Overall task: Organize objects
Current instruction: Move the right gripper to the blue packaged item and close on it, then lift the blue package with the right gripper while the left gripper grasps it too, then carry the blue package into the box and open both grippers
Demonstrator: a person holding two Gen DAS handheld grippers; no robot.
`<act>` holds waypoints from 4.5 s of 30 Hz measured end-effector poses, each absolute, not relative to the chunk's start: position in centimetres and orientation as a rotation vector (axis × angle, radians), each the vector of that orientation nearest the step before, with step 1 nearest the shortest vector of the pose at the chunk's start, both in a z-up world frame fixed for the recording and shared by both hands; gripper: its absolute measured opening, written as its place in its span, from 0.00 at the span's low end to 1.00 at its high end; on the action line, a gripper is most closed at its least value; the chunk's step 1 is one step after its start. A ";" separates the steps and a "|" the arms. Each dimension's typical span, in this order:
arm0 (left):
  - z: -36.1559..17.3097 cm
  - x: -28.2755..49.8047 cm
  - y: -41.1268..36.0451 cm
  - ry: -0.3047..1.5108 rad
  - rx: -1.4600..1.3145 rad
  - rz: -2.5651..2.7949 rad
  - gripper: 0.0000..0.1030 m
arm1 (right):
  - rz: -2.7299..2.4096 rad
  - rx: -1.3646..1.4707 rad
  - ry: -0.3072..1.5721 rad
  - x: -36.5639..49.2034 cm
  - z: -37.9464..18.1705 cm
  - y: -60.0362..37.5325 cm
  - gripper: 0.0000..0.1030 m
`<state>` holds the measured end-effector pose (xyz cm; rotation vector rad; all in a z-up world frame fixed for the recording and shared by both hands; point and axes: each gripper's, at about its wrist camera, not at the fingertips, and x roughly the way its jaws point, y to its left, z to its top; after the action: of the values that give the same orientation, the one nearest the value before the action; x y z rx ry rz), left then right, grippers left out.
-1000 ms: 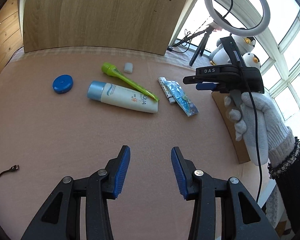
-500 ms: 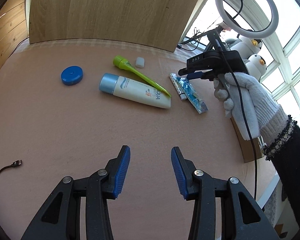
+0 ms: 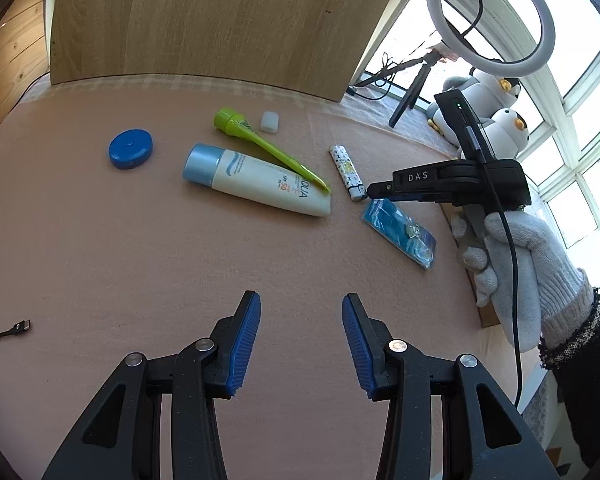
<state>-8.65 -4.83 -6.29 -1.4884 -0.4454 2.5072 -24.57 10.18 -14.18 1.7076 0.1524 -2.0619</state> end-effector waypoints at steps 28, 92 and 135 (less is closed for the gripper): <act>-5.8 -6.1 -2.3 -0.382 -1.475 2.472 0.45 | -2.077 1.767 0.045 -19.6 -14.5 16.8 0.29; -9.5 -8.0 5.0 -0.357 -1.468 2.267 0.41 | -1.944 1.595 -0.041 -10.5 -10.8 14.6 0.35; -4.6 -20.1 26.1 -0.172 -1.281 2.203 0.50 | -2.331 1.482 -0.157 -22.1 -5.2 32.4 0.38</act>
<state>-20.06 26.10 -4.61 -1.2811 -0.1719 2.2032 -22.14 32.41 -5.23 1.4819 -0.1571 -2.3306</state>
